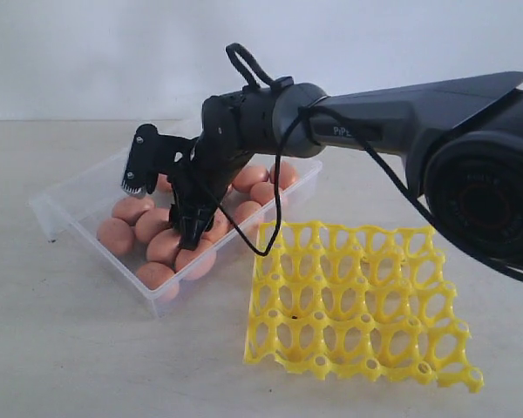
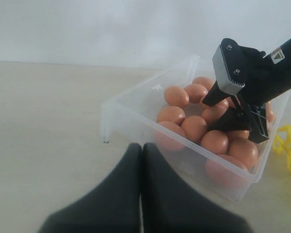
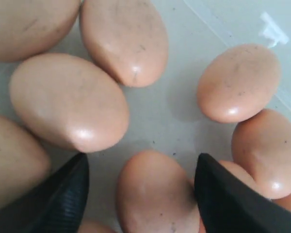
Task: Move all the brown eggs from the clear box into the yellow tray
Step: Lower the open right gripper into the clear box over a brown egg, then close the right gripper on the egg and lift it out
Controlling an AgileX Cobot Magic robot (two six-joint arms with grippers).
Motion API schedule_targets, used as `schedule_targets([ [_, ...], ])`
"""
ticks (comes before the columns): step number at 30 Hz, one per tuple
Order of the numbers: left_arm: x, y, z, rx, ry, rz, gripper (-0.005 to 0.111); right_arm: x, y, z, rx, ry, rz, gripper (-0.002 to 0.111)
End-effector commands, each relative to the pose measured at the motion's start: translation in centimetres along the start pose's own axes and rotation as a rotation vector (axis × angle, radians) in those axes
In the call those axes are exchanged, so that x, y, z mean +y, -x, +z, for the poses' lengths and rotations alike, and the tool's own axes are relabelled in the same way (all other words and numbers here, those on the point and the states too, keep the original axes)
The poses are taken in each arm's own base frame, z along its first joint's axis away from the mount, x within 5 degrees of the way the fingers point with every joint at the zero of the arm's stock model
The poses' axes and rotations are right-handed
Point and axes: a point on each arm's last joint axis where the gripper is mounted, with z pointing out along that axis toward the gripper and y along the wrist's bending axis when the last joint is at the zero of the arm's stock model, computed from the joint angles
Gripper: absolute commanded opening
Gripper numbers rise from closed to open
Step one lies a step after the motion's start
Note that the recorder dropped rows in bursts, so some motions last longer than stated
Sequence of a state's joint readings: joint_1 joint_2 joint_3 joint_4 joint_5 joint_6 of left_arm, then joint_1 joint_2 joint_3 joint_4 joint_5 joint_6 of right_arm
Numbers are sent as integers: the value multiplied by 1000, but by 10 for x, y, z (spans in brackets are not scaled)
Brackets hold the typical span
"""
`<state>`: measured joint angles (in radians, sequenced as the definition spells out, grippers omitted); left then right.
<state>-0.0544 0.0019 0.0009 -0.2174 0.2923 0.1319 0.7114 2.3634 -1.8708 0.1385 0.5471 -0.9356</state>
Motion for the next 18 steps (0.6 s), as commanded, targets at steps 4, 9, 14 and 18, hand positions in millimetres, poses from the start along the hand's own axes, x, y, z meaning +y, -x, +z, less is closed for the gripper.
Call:
schedule_targets([
  [4, 0, 1, 0, -11, 3, -4, -4, -3, -11, 16, 39, -69, 107, 59],
  [9, 0, 1, 0, -11, 3, -4, -4, -7, -7, 16, -9, -116, 152, 17],
  [14, 0, 1, 0, -11, 3, -4, -4, -14, 0, 8, -61, -155, 217, 0],
  [18, 0, 1, 0, -11, 3, -4, -4, -22, 11, -15, -114, -161, 402, 0],
])
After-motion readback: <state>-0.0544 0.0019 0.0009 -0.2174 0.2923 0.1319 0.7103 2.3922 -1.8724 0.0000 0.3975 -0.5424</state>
